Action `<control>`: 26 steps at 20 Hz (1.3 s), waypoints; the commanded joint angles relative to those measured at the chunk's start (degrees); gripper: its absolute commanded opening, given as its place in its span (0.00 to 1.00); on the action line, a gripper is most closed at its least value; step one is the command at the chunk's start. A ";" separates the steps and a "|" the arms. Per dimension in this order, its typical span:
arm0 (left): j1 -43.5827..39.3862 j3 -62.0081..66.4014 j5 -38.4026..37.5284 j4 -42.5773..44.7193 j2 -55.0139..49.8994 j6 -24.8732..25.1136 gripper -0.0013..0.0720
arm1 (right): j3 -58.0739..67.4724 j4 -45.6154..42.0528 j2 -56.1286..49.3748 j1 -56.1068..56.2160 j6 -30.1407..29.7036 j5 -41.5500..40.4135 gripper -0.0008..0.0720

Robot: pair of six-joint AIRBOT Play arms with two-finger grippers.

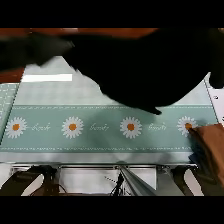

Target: Fold the shirts.

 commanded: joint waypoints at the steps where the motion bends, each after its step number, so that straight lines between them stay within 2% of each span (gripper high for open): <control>1: 2.45 18.45 4.92 5.49 2.73 -0.17 0.05 | 11.13 0.07 2.01 -0.22 5.27 1.31 0.06; 4: 2.45 28.44 5.09 12.68 2.78 -5.29 0.05 | 18.16 -0.07 2.01 -0.22 11.80 5.07 0.06; 6: 2.45 32.04 2.01 17.44 2.80 -8.20 0.05 | 20.90 -0.81 2.01 -0.22 14.53 10.03 0.06; 9: 2.45 33.73 -6.51 26.82 2.93 -12.63 0.05 | 22.56 -5.55 2.01 -0.22 18.75 21.38 0.06; 12: 2.45 32.96 -18.21 38.64 1.62 -18.23 0.05 | 22.49 -14.38 0.87 -0.22 22.99 33.86 0.06; 15: 2.43 30.42 -23.63 42.21 -1.99 -18.16 0.05 | 19.30 -15.32 -2.32 -0.04 23.45 44.06 0.06; 19: 2.38 26.73 -24.13 42.80 -10.84 -15.80 0.05 | 6.84 -20.22 -6.14 7.61 23.69 41.16 0.06; 22: 2.38 26.56 -23.28 43.74 -19.76 -12.68 0.05 | -2.32 -26.08 -11.89 15.89 22.84 28.35 0.06; 26: 2.32 26.56 -18.25 45.13 -30.95 -12.68 0.05 | -4.15 -26.84 -25.88 19.65 19.98 13.25 0.06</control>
